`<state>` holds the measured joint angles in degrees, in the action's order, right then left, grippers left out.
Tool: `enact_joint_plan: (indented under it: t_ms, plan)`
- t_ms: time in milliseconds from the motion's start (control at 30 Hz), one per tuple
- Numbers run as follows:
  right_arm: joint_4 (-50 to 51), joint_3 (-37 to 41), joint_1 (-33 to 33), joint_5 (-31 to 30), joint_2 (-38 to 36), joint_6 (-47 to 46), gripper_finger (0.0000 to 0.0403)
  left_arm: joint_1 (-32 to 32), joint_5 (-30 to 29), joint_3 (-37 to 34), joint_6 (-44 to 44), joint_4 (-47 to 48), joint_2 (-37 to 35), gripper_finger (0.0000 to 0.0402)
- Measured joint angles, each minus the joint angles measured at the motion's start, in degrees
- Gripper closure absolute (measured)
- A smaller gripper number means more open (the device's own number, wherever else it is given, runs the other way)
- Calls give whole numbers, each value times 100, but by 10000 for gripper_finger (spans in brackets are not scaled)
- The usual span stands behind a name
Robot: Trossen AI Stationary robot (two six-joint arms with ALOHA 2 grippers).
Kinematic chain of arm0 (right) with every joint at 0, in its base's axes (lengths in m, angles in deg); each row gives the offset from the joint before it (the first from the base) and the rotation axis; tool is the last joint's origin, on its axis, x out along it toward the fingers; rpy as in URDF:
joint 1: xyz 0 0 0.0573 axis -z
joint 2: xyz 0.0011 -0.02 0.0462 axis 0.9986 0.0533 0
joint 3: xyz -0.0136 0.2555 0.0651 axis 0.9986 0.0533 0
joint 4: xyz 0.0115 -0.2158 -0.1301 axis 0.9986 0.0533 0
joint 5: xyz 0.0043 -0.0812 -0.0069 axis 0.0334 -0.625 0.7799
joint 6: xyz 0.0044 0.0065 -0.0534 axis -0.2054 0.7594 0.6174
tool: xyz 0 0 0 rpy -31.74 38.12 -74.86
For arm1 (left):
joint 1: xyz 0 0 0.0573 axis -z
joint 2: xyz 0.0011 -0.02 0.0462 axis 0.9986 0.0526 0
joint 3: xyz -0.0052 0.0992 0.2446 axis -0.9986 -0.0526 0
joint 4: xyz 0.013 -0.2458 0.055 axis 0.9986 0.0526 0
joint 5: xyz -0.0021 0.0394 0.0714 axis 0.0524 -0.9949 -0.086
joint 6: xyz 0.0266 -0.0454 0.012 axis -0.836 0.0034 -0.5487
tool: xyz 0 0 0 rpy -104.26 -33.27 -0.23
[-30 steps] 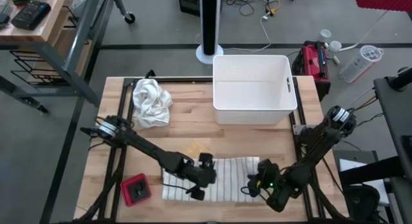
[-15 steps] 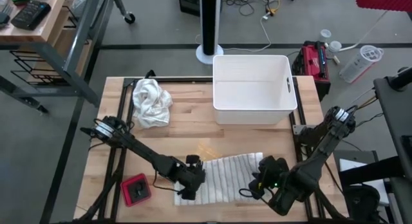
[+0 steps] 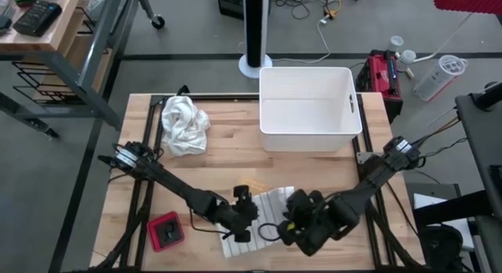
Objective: Fold towel
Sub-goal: Fold the white kitchen towel
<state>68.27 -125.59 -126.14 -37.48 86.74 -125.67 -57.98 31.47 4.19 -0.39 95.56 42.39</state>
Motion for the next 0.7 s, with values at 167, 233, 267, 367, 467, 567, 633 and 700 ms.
enact_joint_plan:
  t_ms: [167, 233, 267, 367, 467, 567, 633, 700]
  plan:
    - [-86, -611, 197, 24, 516, 502, 399, 264, -727, 232, 25, 962, -648, 326]
    - [-116, -842, 254, 45, 702, 672, 399, 405, -822, 144, 26, 1058, -1028, 326]
    - [-104, -947, 288, 68, 793, 753, 399, 494, -907, 23, 25, 1049, -1243, 326]
    - [-103, -1256, 381, 116, 1085, 944, 399, 765, -1271, -458, 149, 1091, -1975, 326]
    - [-132, -1582, 474, 132, 1375, 1084, 399, 1054, -1801, -1091, 538, 1001, -2749, 326]
    - [-127, -1899, 580, 155, 1646, 1210, 399, 1325, -2346, -1747, 776, 562, -3422, 326]
    - [-139, -2086, 694, 251, 1836, 1273, 399, 1487, -2568, -2150, 783, 157, -3833, 326]
    - [-126, -2247, 829, 305, 2016, 1336, 399, 1603, -2672, -2512, 730, -364, -4128, 326]
